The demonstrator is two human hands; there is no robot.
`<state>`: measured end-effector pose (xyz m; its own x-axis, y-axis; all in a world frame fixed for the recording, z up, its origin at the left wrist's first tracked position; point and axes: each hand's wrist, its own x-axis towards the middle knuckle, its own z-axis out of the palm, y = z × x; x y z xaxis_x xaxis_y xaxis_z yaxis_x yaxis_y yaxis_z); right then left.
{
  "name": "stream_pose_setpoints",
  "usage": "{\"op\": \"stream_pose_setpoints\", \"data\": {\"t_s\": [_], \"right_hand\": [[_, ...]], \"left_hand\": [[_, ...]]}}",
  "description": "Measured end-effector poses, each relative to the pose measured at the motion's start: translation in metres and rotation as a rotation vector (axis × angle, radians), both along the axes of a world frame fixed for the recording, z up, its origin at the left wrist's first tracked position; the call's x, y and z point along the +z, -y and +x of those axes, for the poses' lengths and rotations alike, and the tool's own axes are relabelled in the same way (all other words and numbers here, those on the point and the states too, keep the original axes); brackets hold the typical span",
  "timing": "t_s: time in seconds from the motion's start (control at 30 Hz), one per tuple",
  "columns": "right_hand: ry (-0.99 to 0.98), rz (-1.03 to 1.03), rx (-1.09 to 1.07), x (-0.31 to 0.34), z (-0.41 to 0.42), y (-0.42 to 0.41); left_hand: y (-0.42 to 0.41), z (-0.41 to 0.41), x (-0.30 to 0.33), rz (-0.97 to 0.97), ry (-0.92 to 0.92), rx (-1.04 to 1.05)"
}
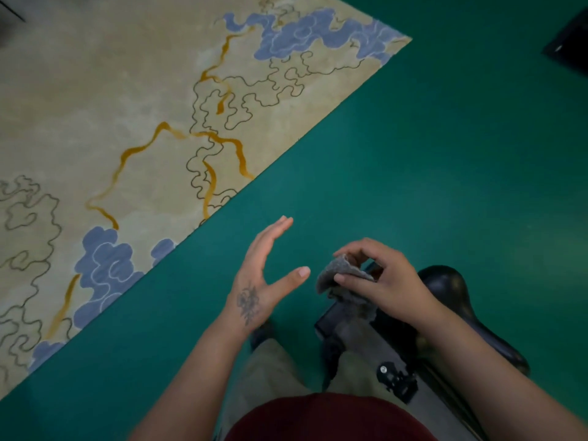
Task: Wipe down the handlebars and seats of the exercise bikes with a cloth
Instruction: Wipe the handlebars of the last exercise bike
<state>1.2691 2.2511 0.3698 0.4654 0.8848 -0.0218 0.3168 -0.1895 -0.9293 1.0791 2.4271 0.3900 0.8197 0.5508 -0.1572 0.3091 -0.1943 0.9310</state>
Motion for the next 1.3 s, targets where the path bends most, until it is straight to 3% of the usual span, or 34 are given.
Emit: {"op": "stream_pose_setpoints", "data": {"t_s": [0.37,0.6,0.9,1.3], "right_hand": [[0.120,-0.038,-0.419,0.006,0.020,-0.087],[0.117,-0.042,-0.747,0.024,0.030,-0.104],[0.138,-0.054,-1.023,0.026,0.075,-0.089],[0.045,-0.048,-1.185,-0.003,0.202,-0.042]], "left_hand": [[-0.154,0.090,-0.018,-0.049,0.046,-0.399],[-0.203,0.165,-0.012,-0.057,0.103,-0.634],[-0.189,0.278,-0.014,-0.068,0.082,-0.884],[-0.128,0.459,-0.027,-0.069,0.034,-1.061]]}}
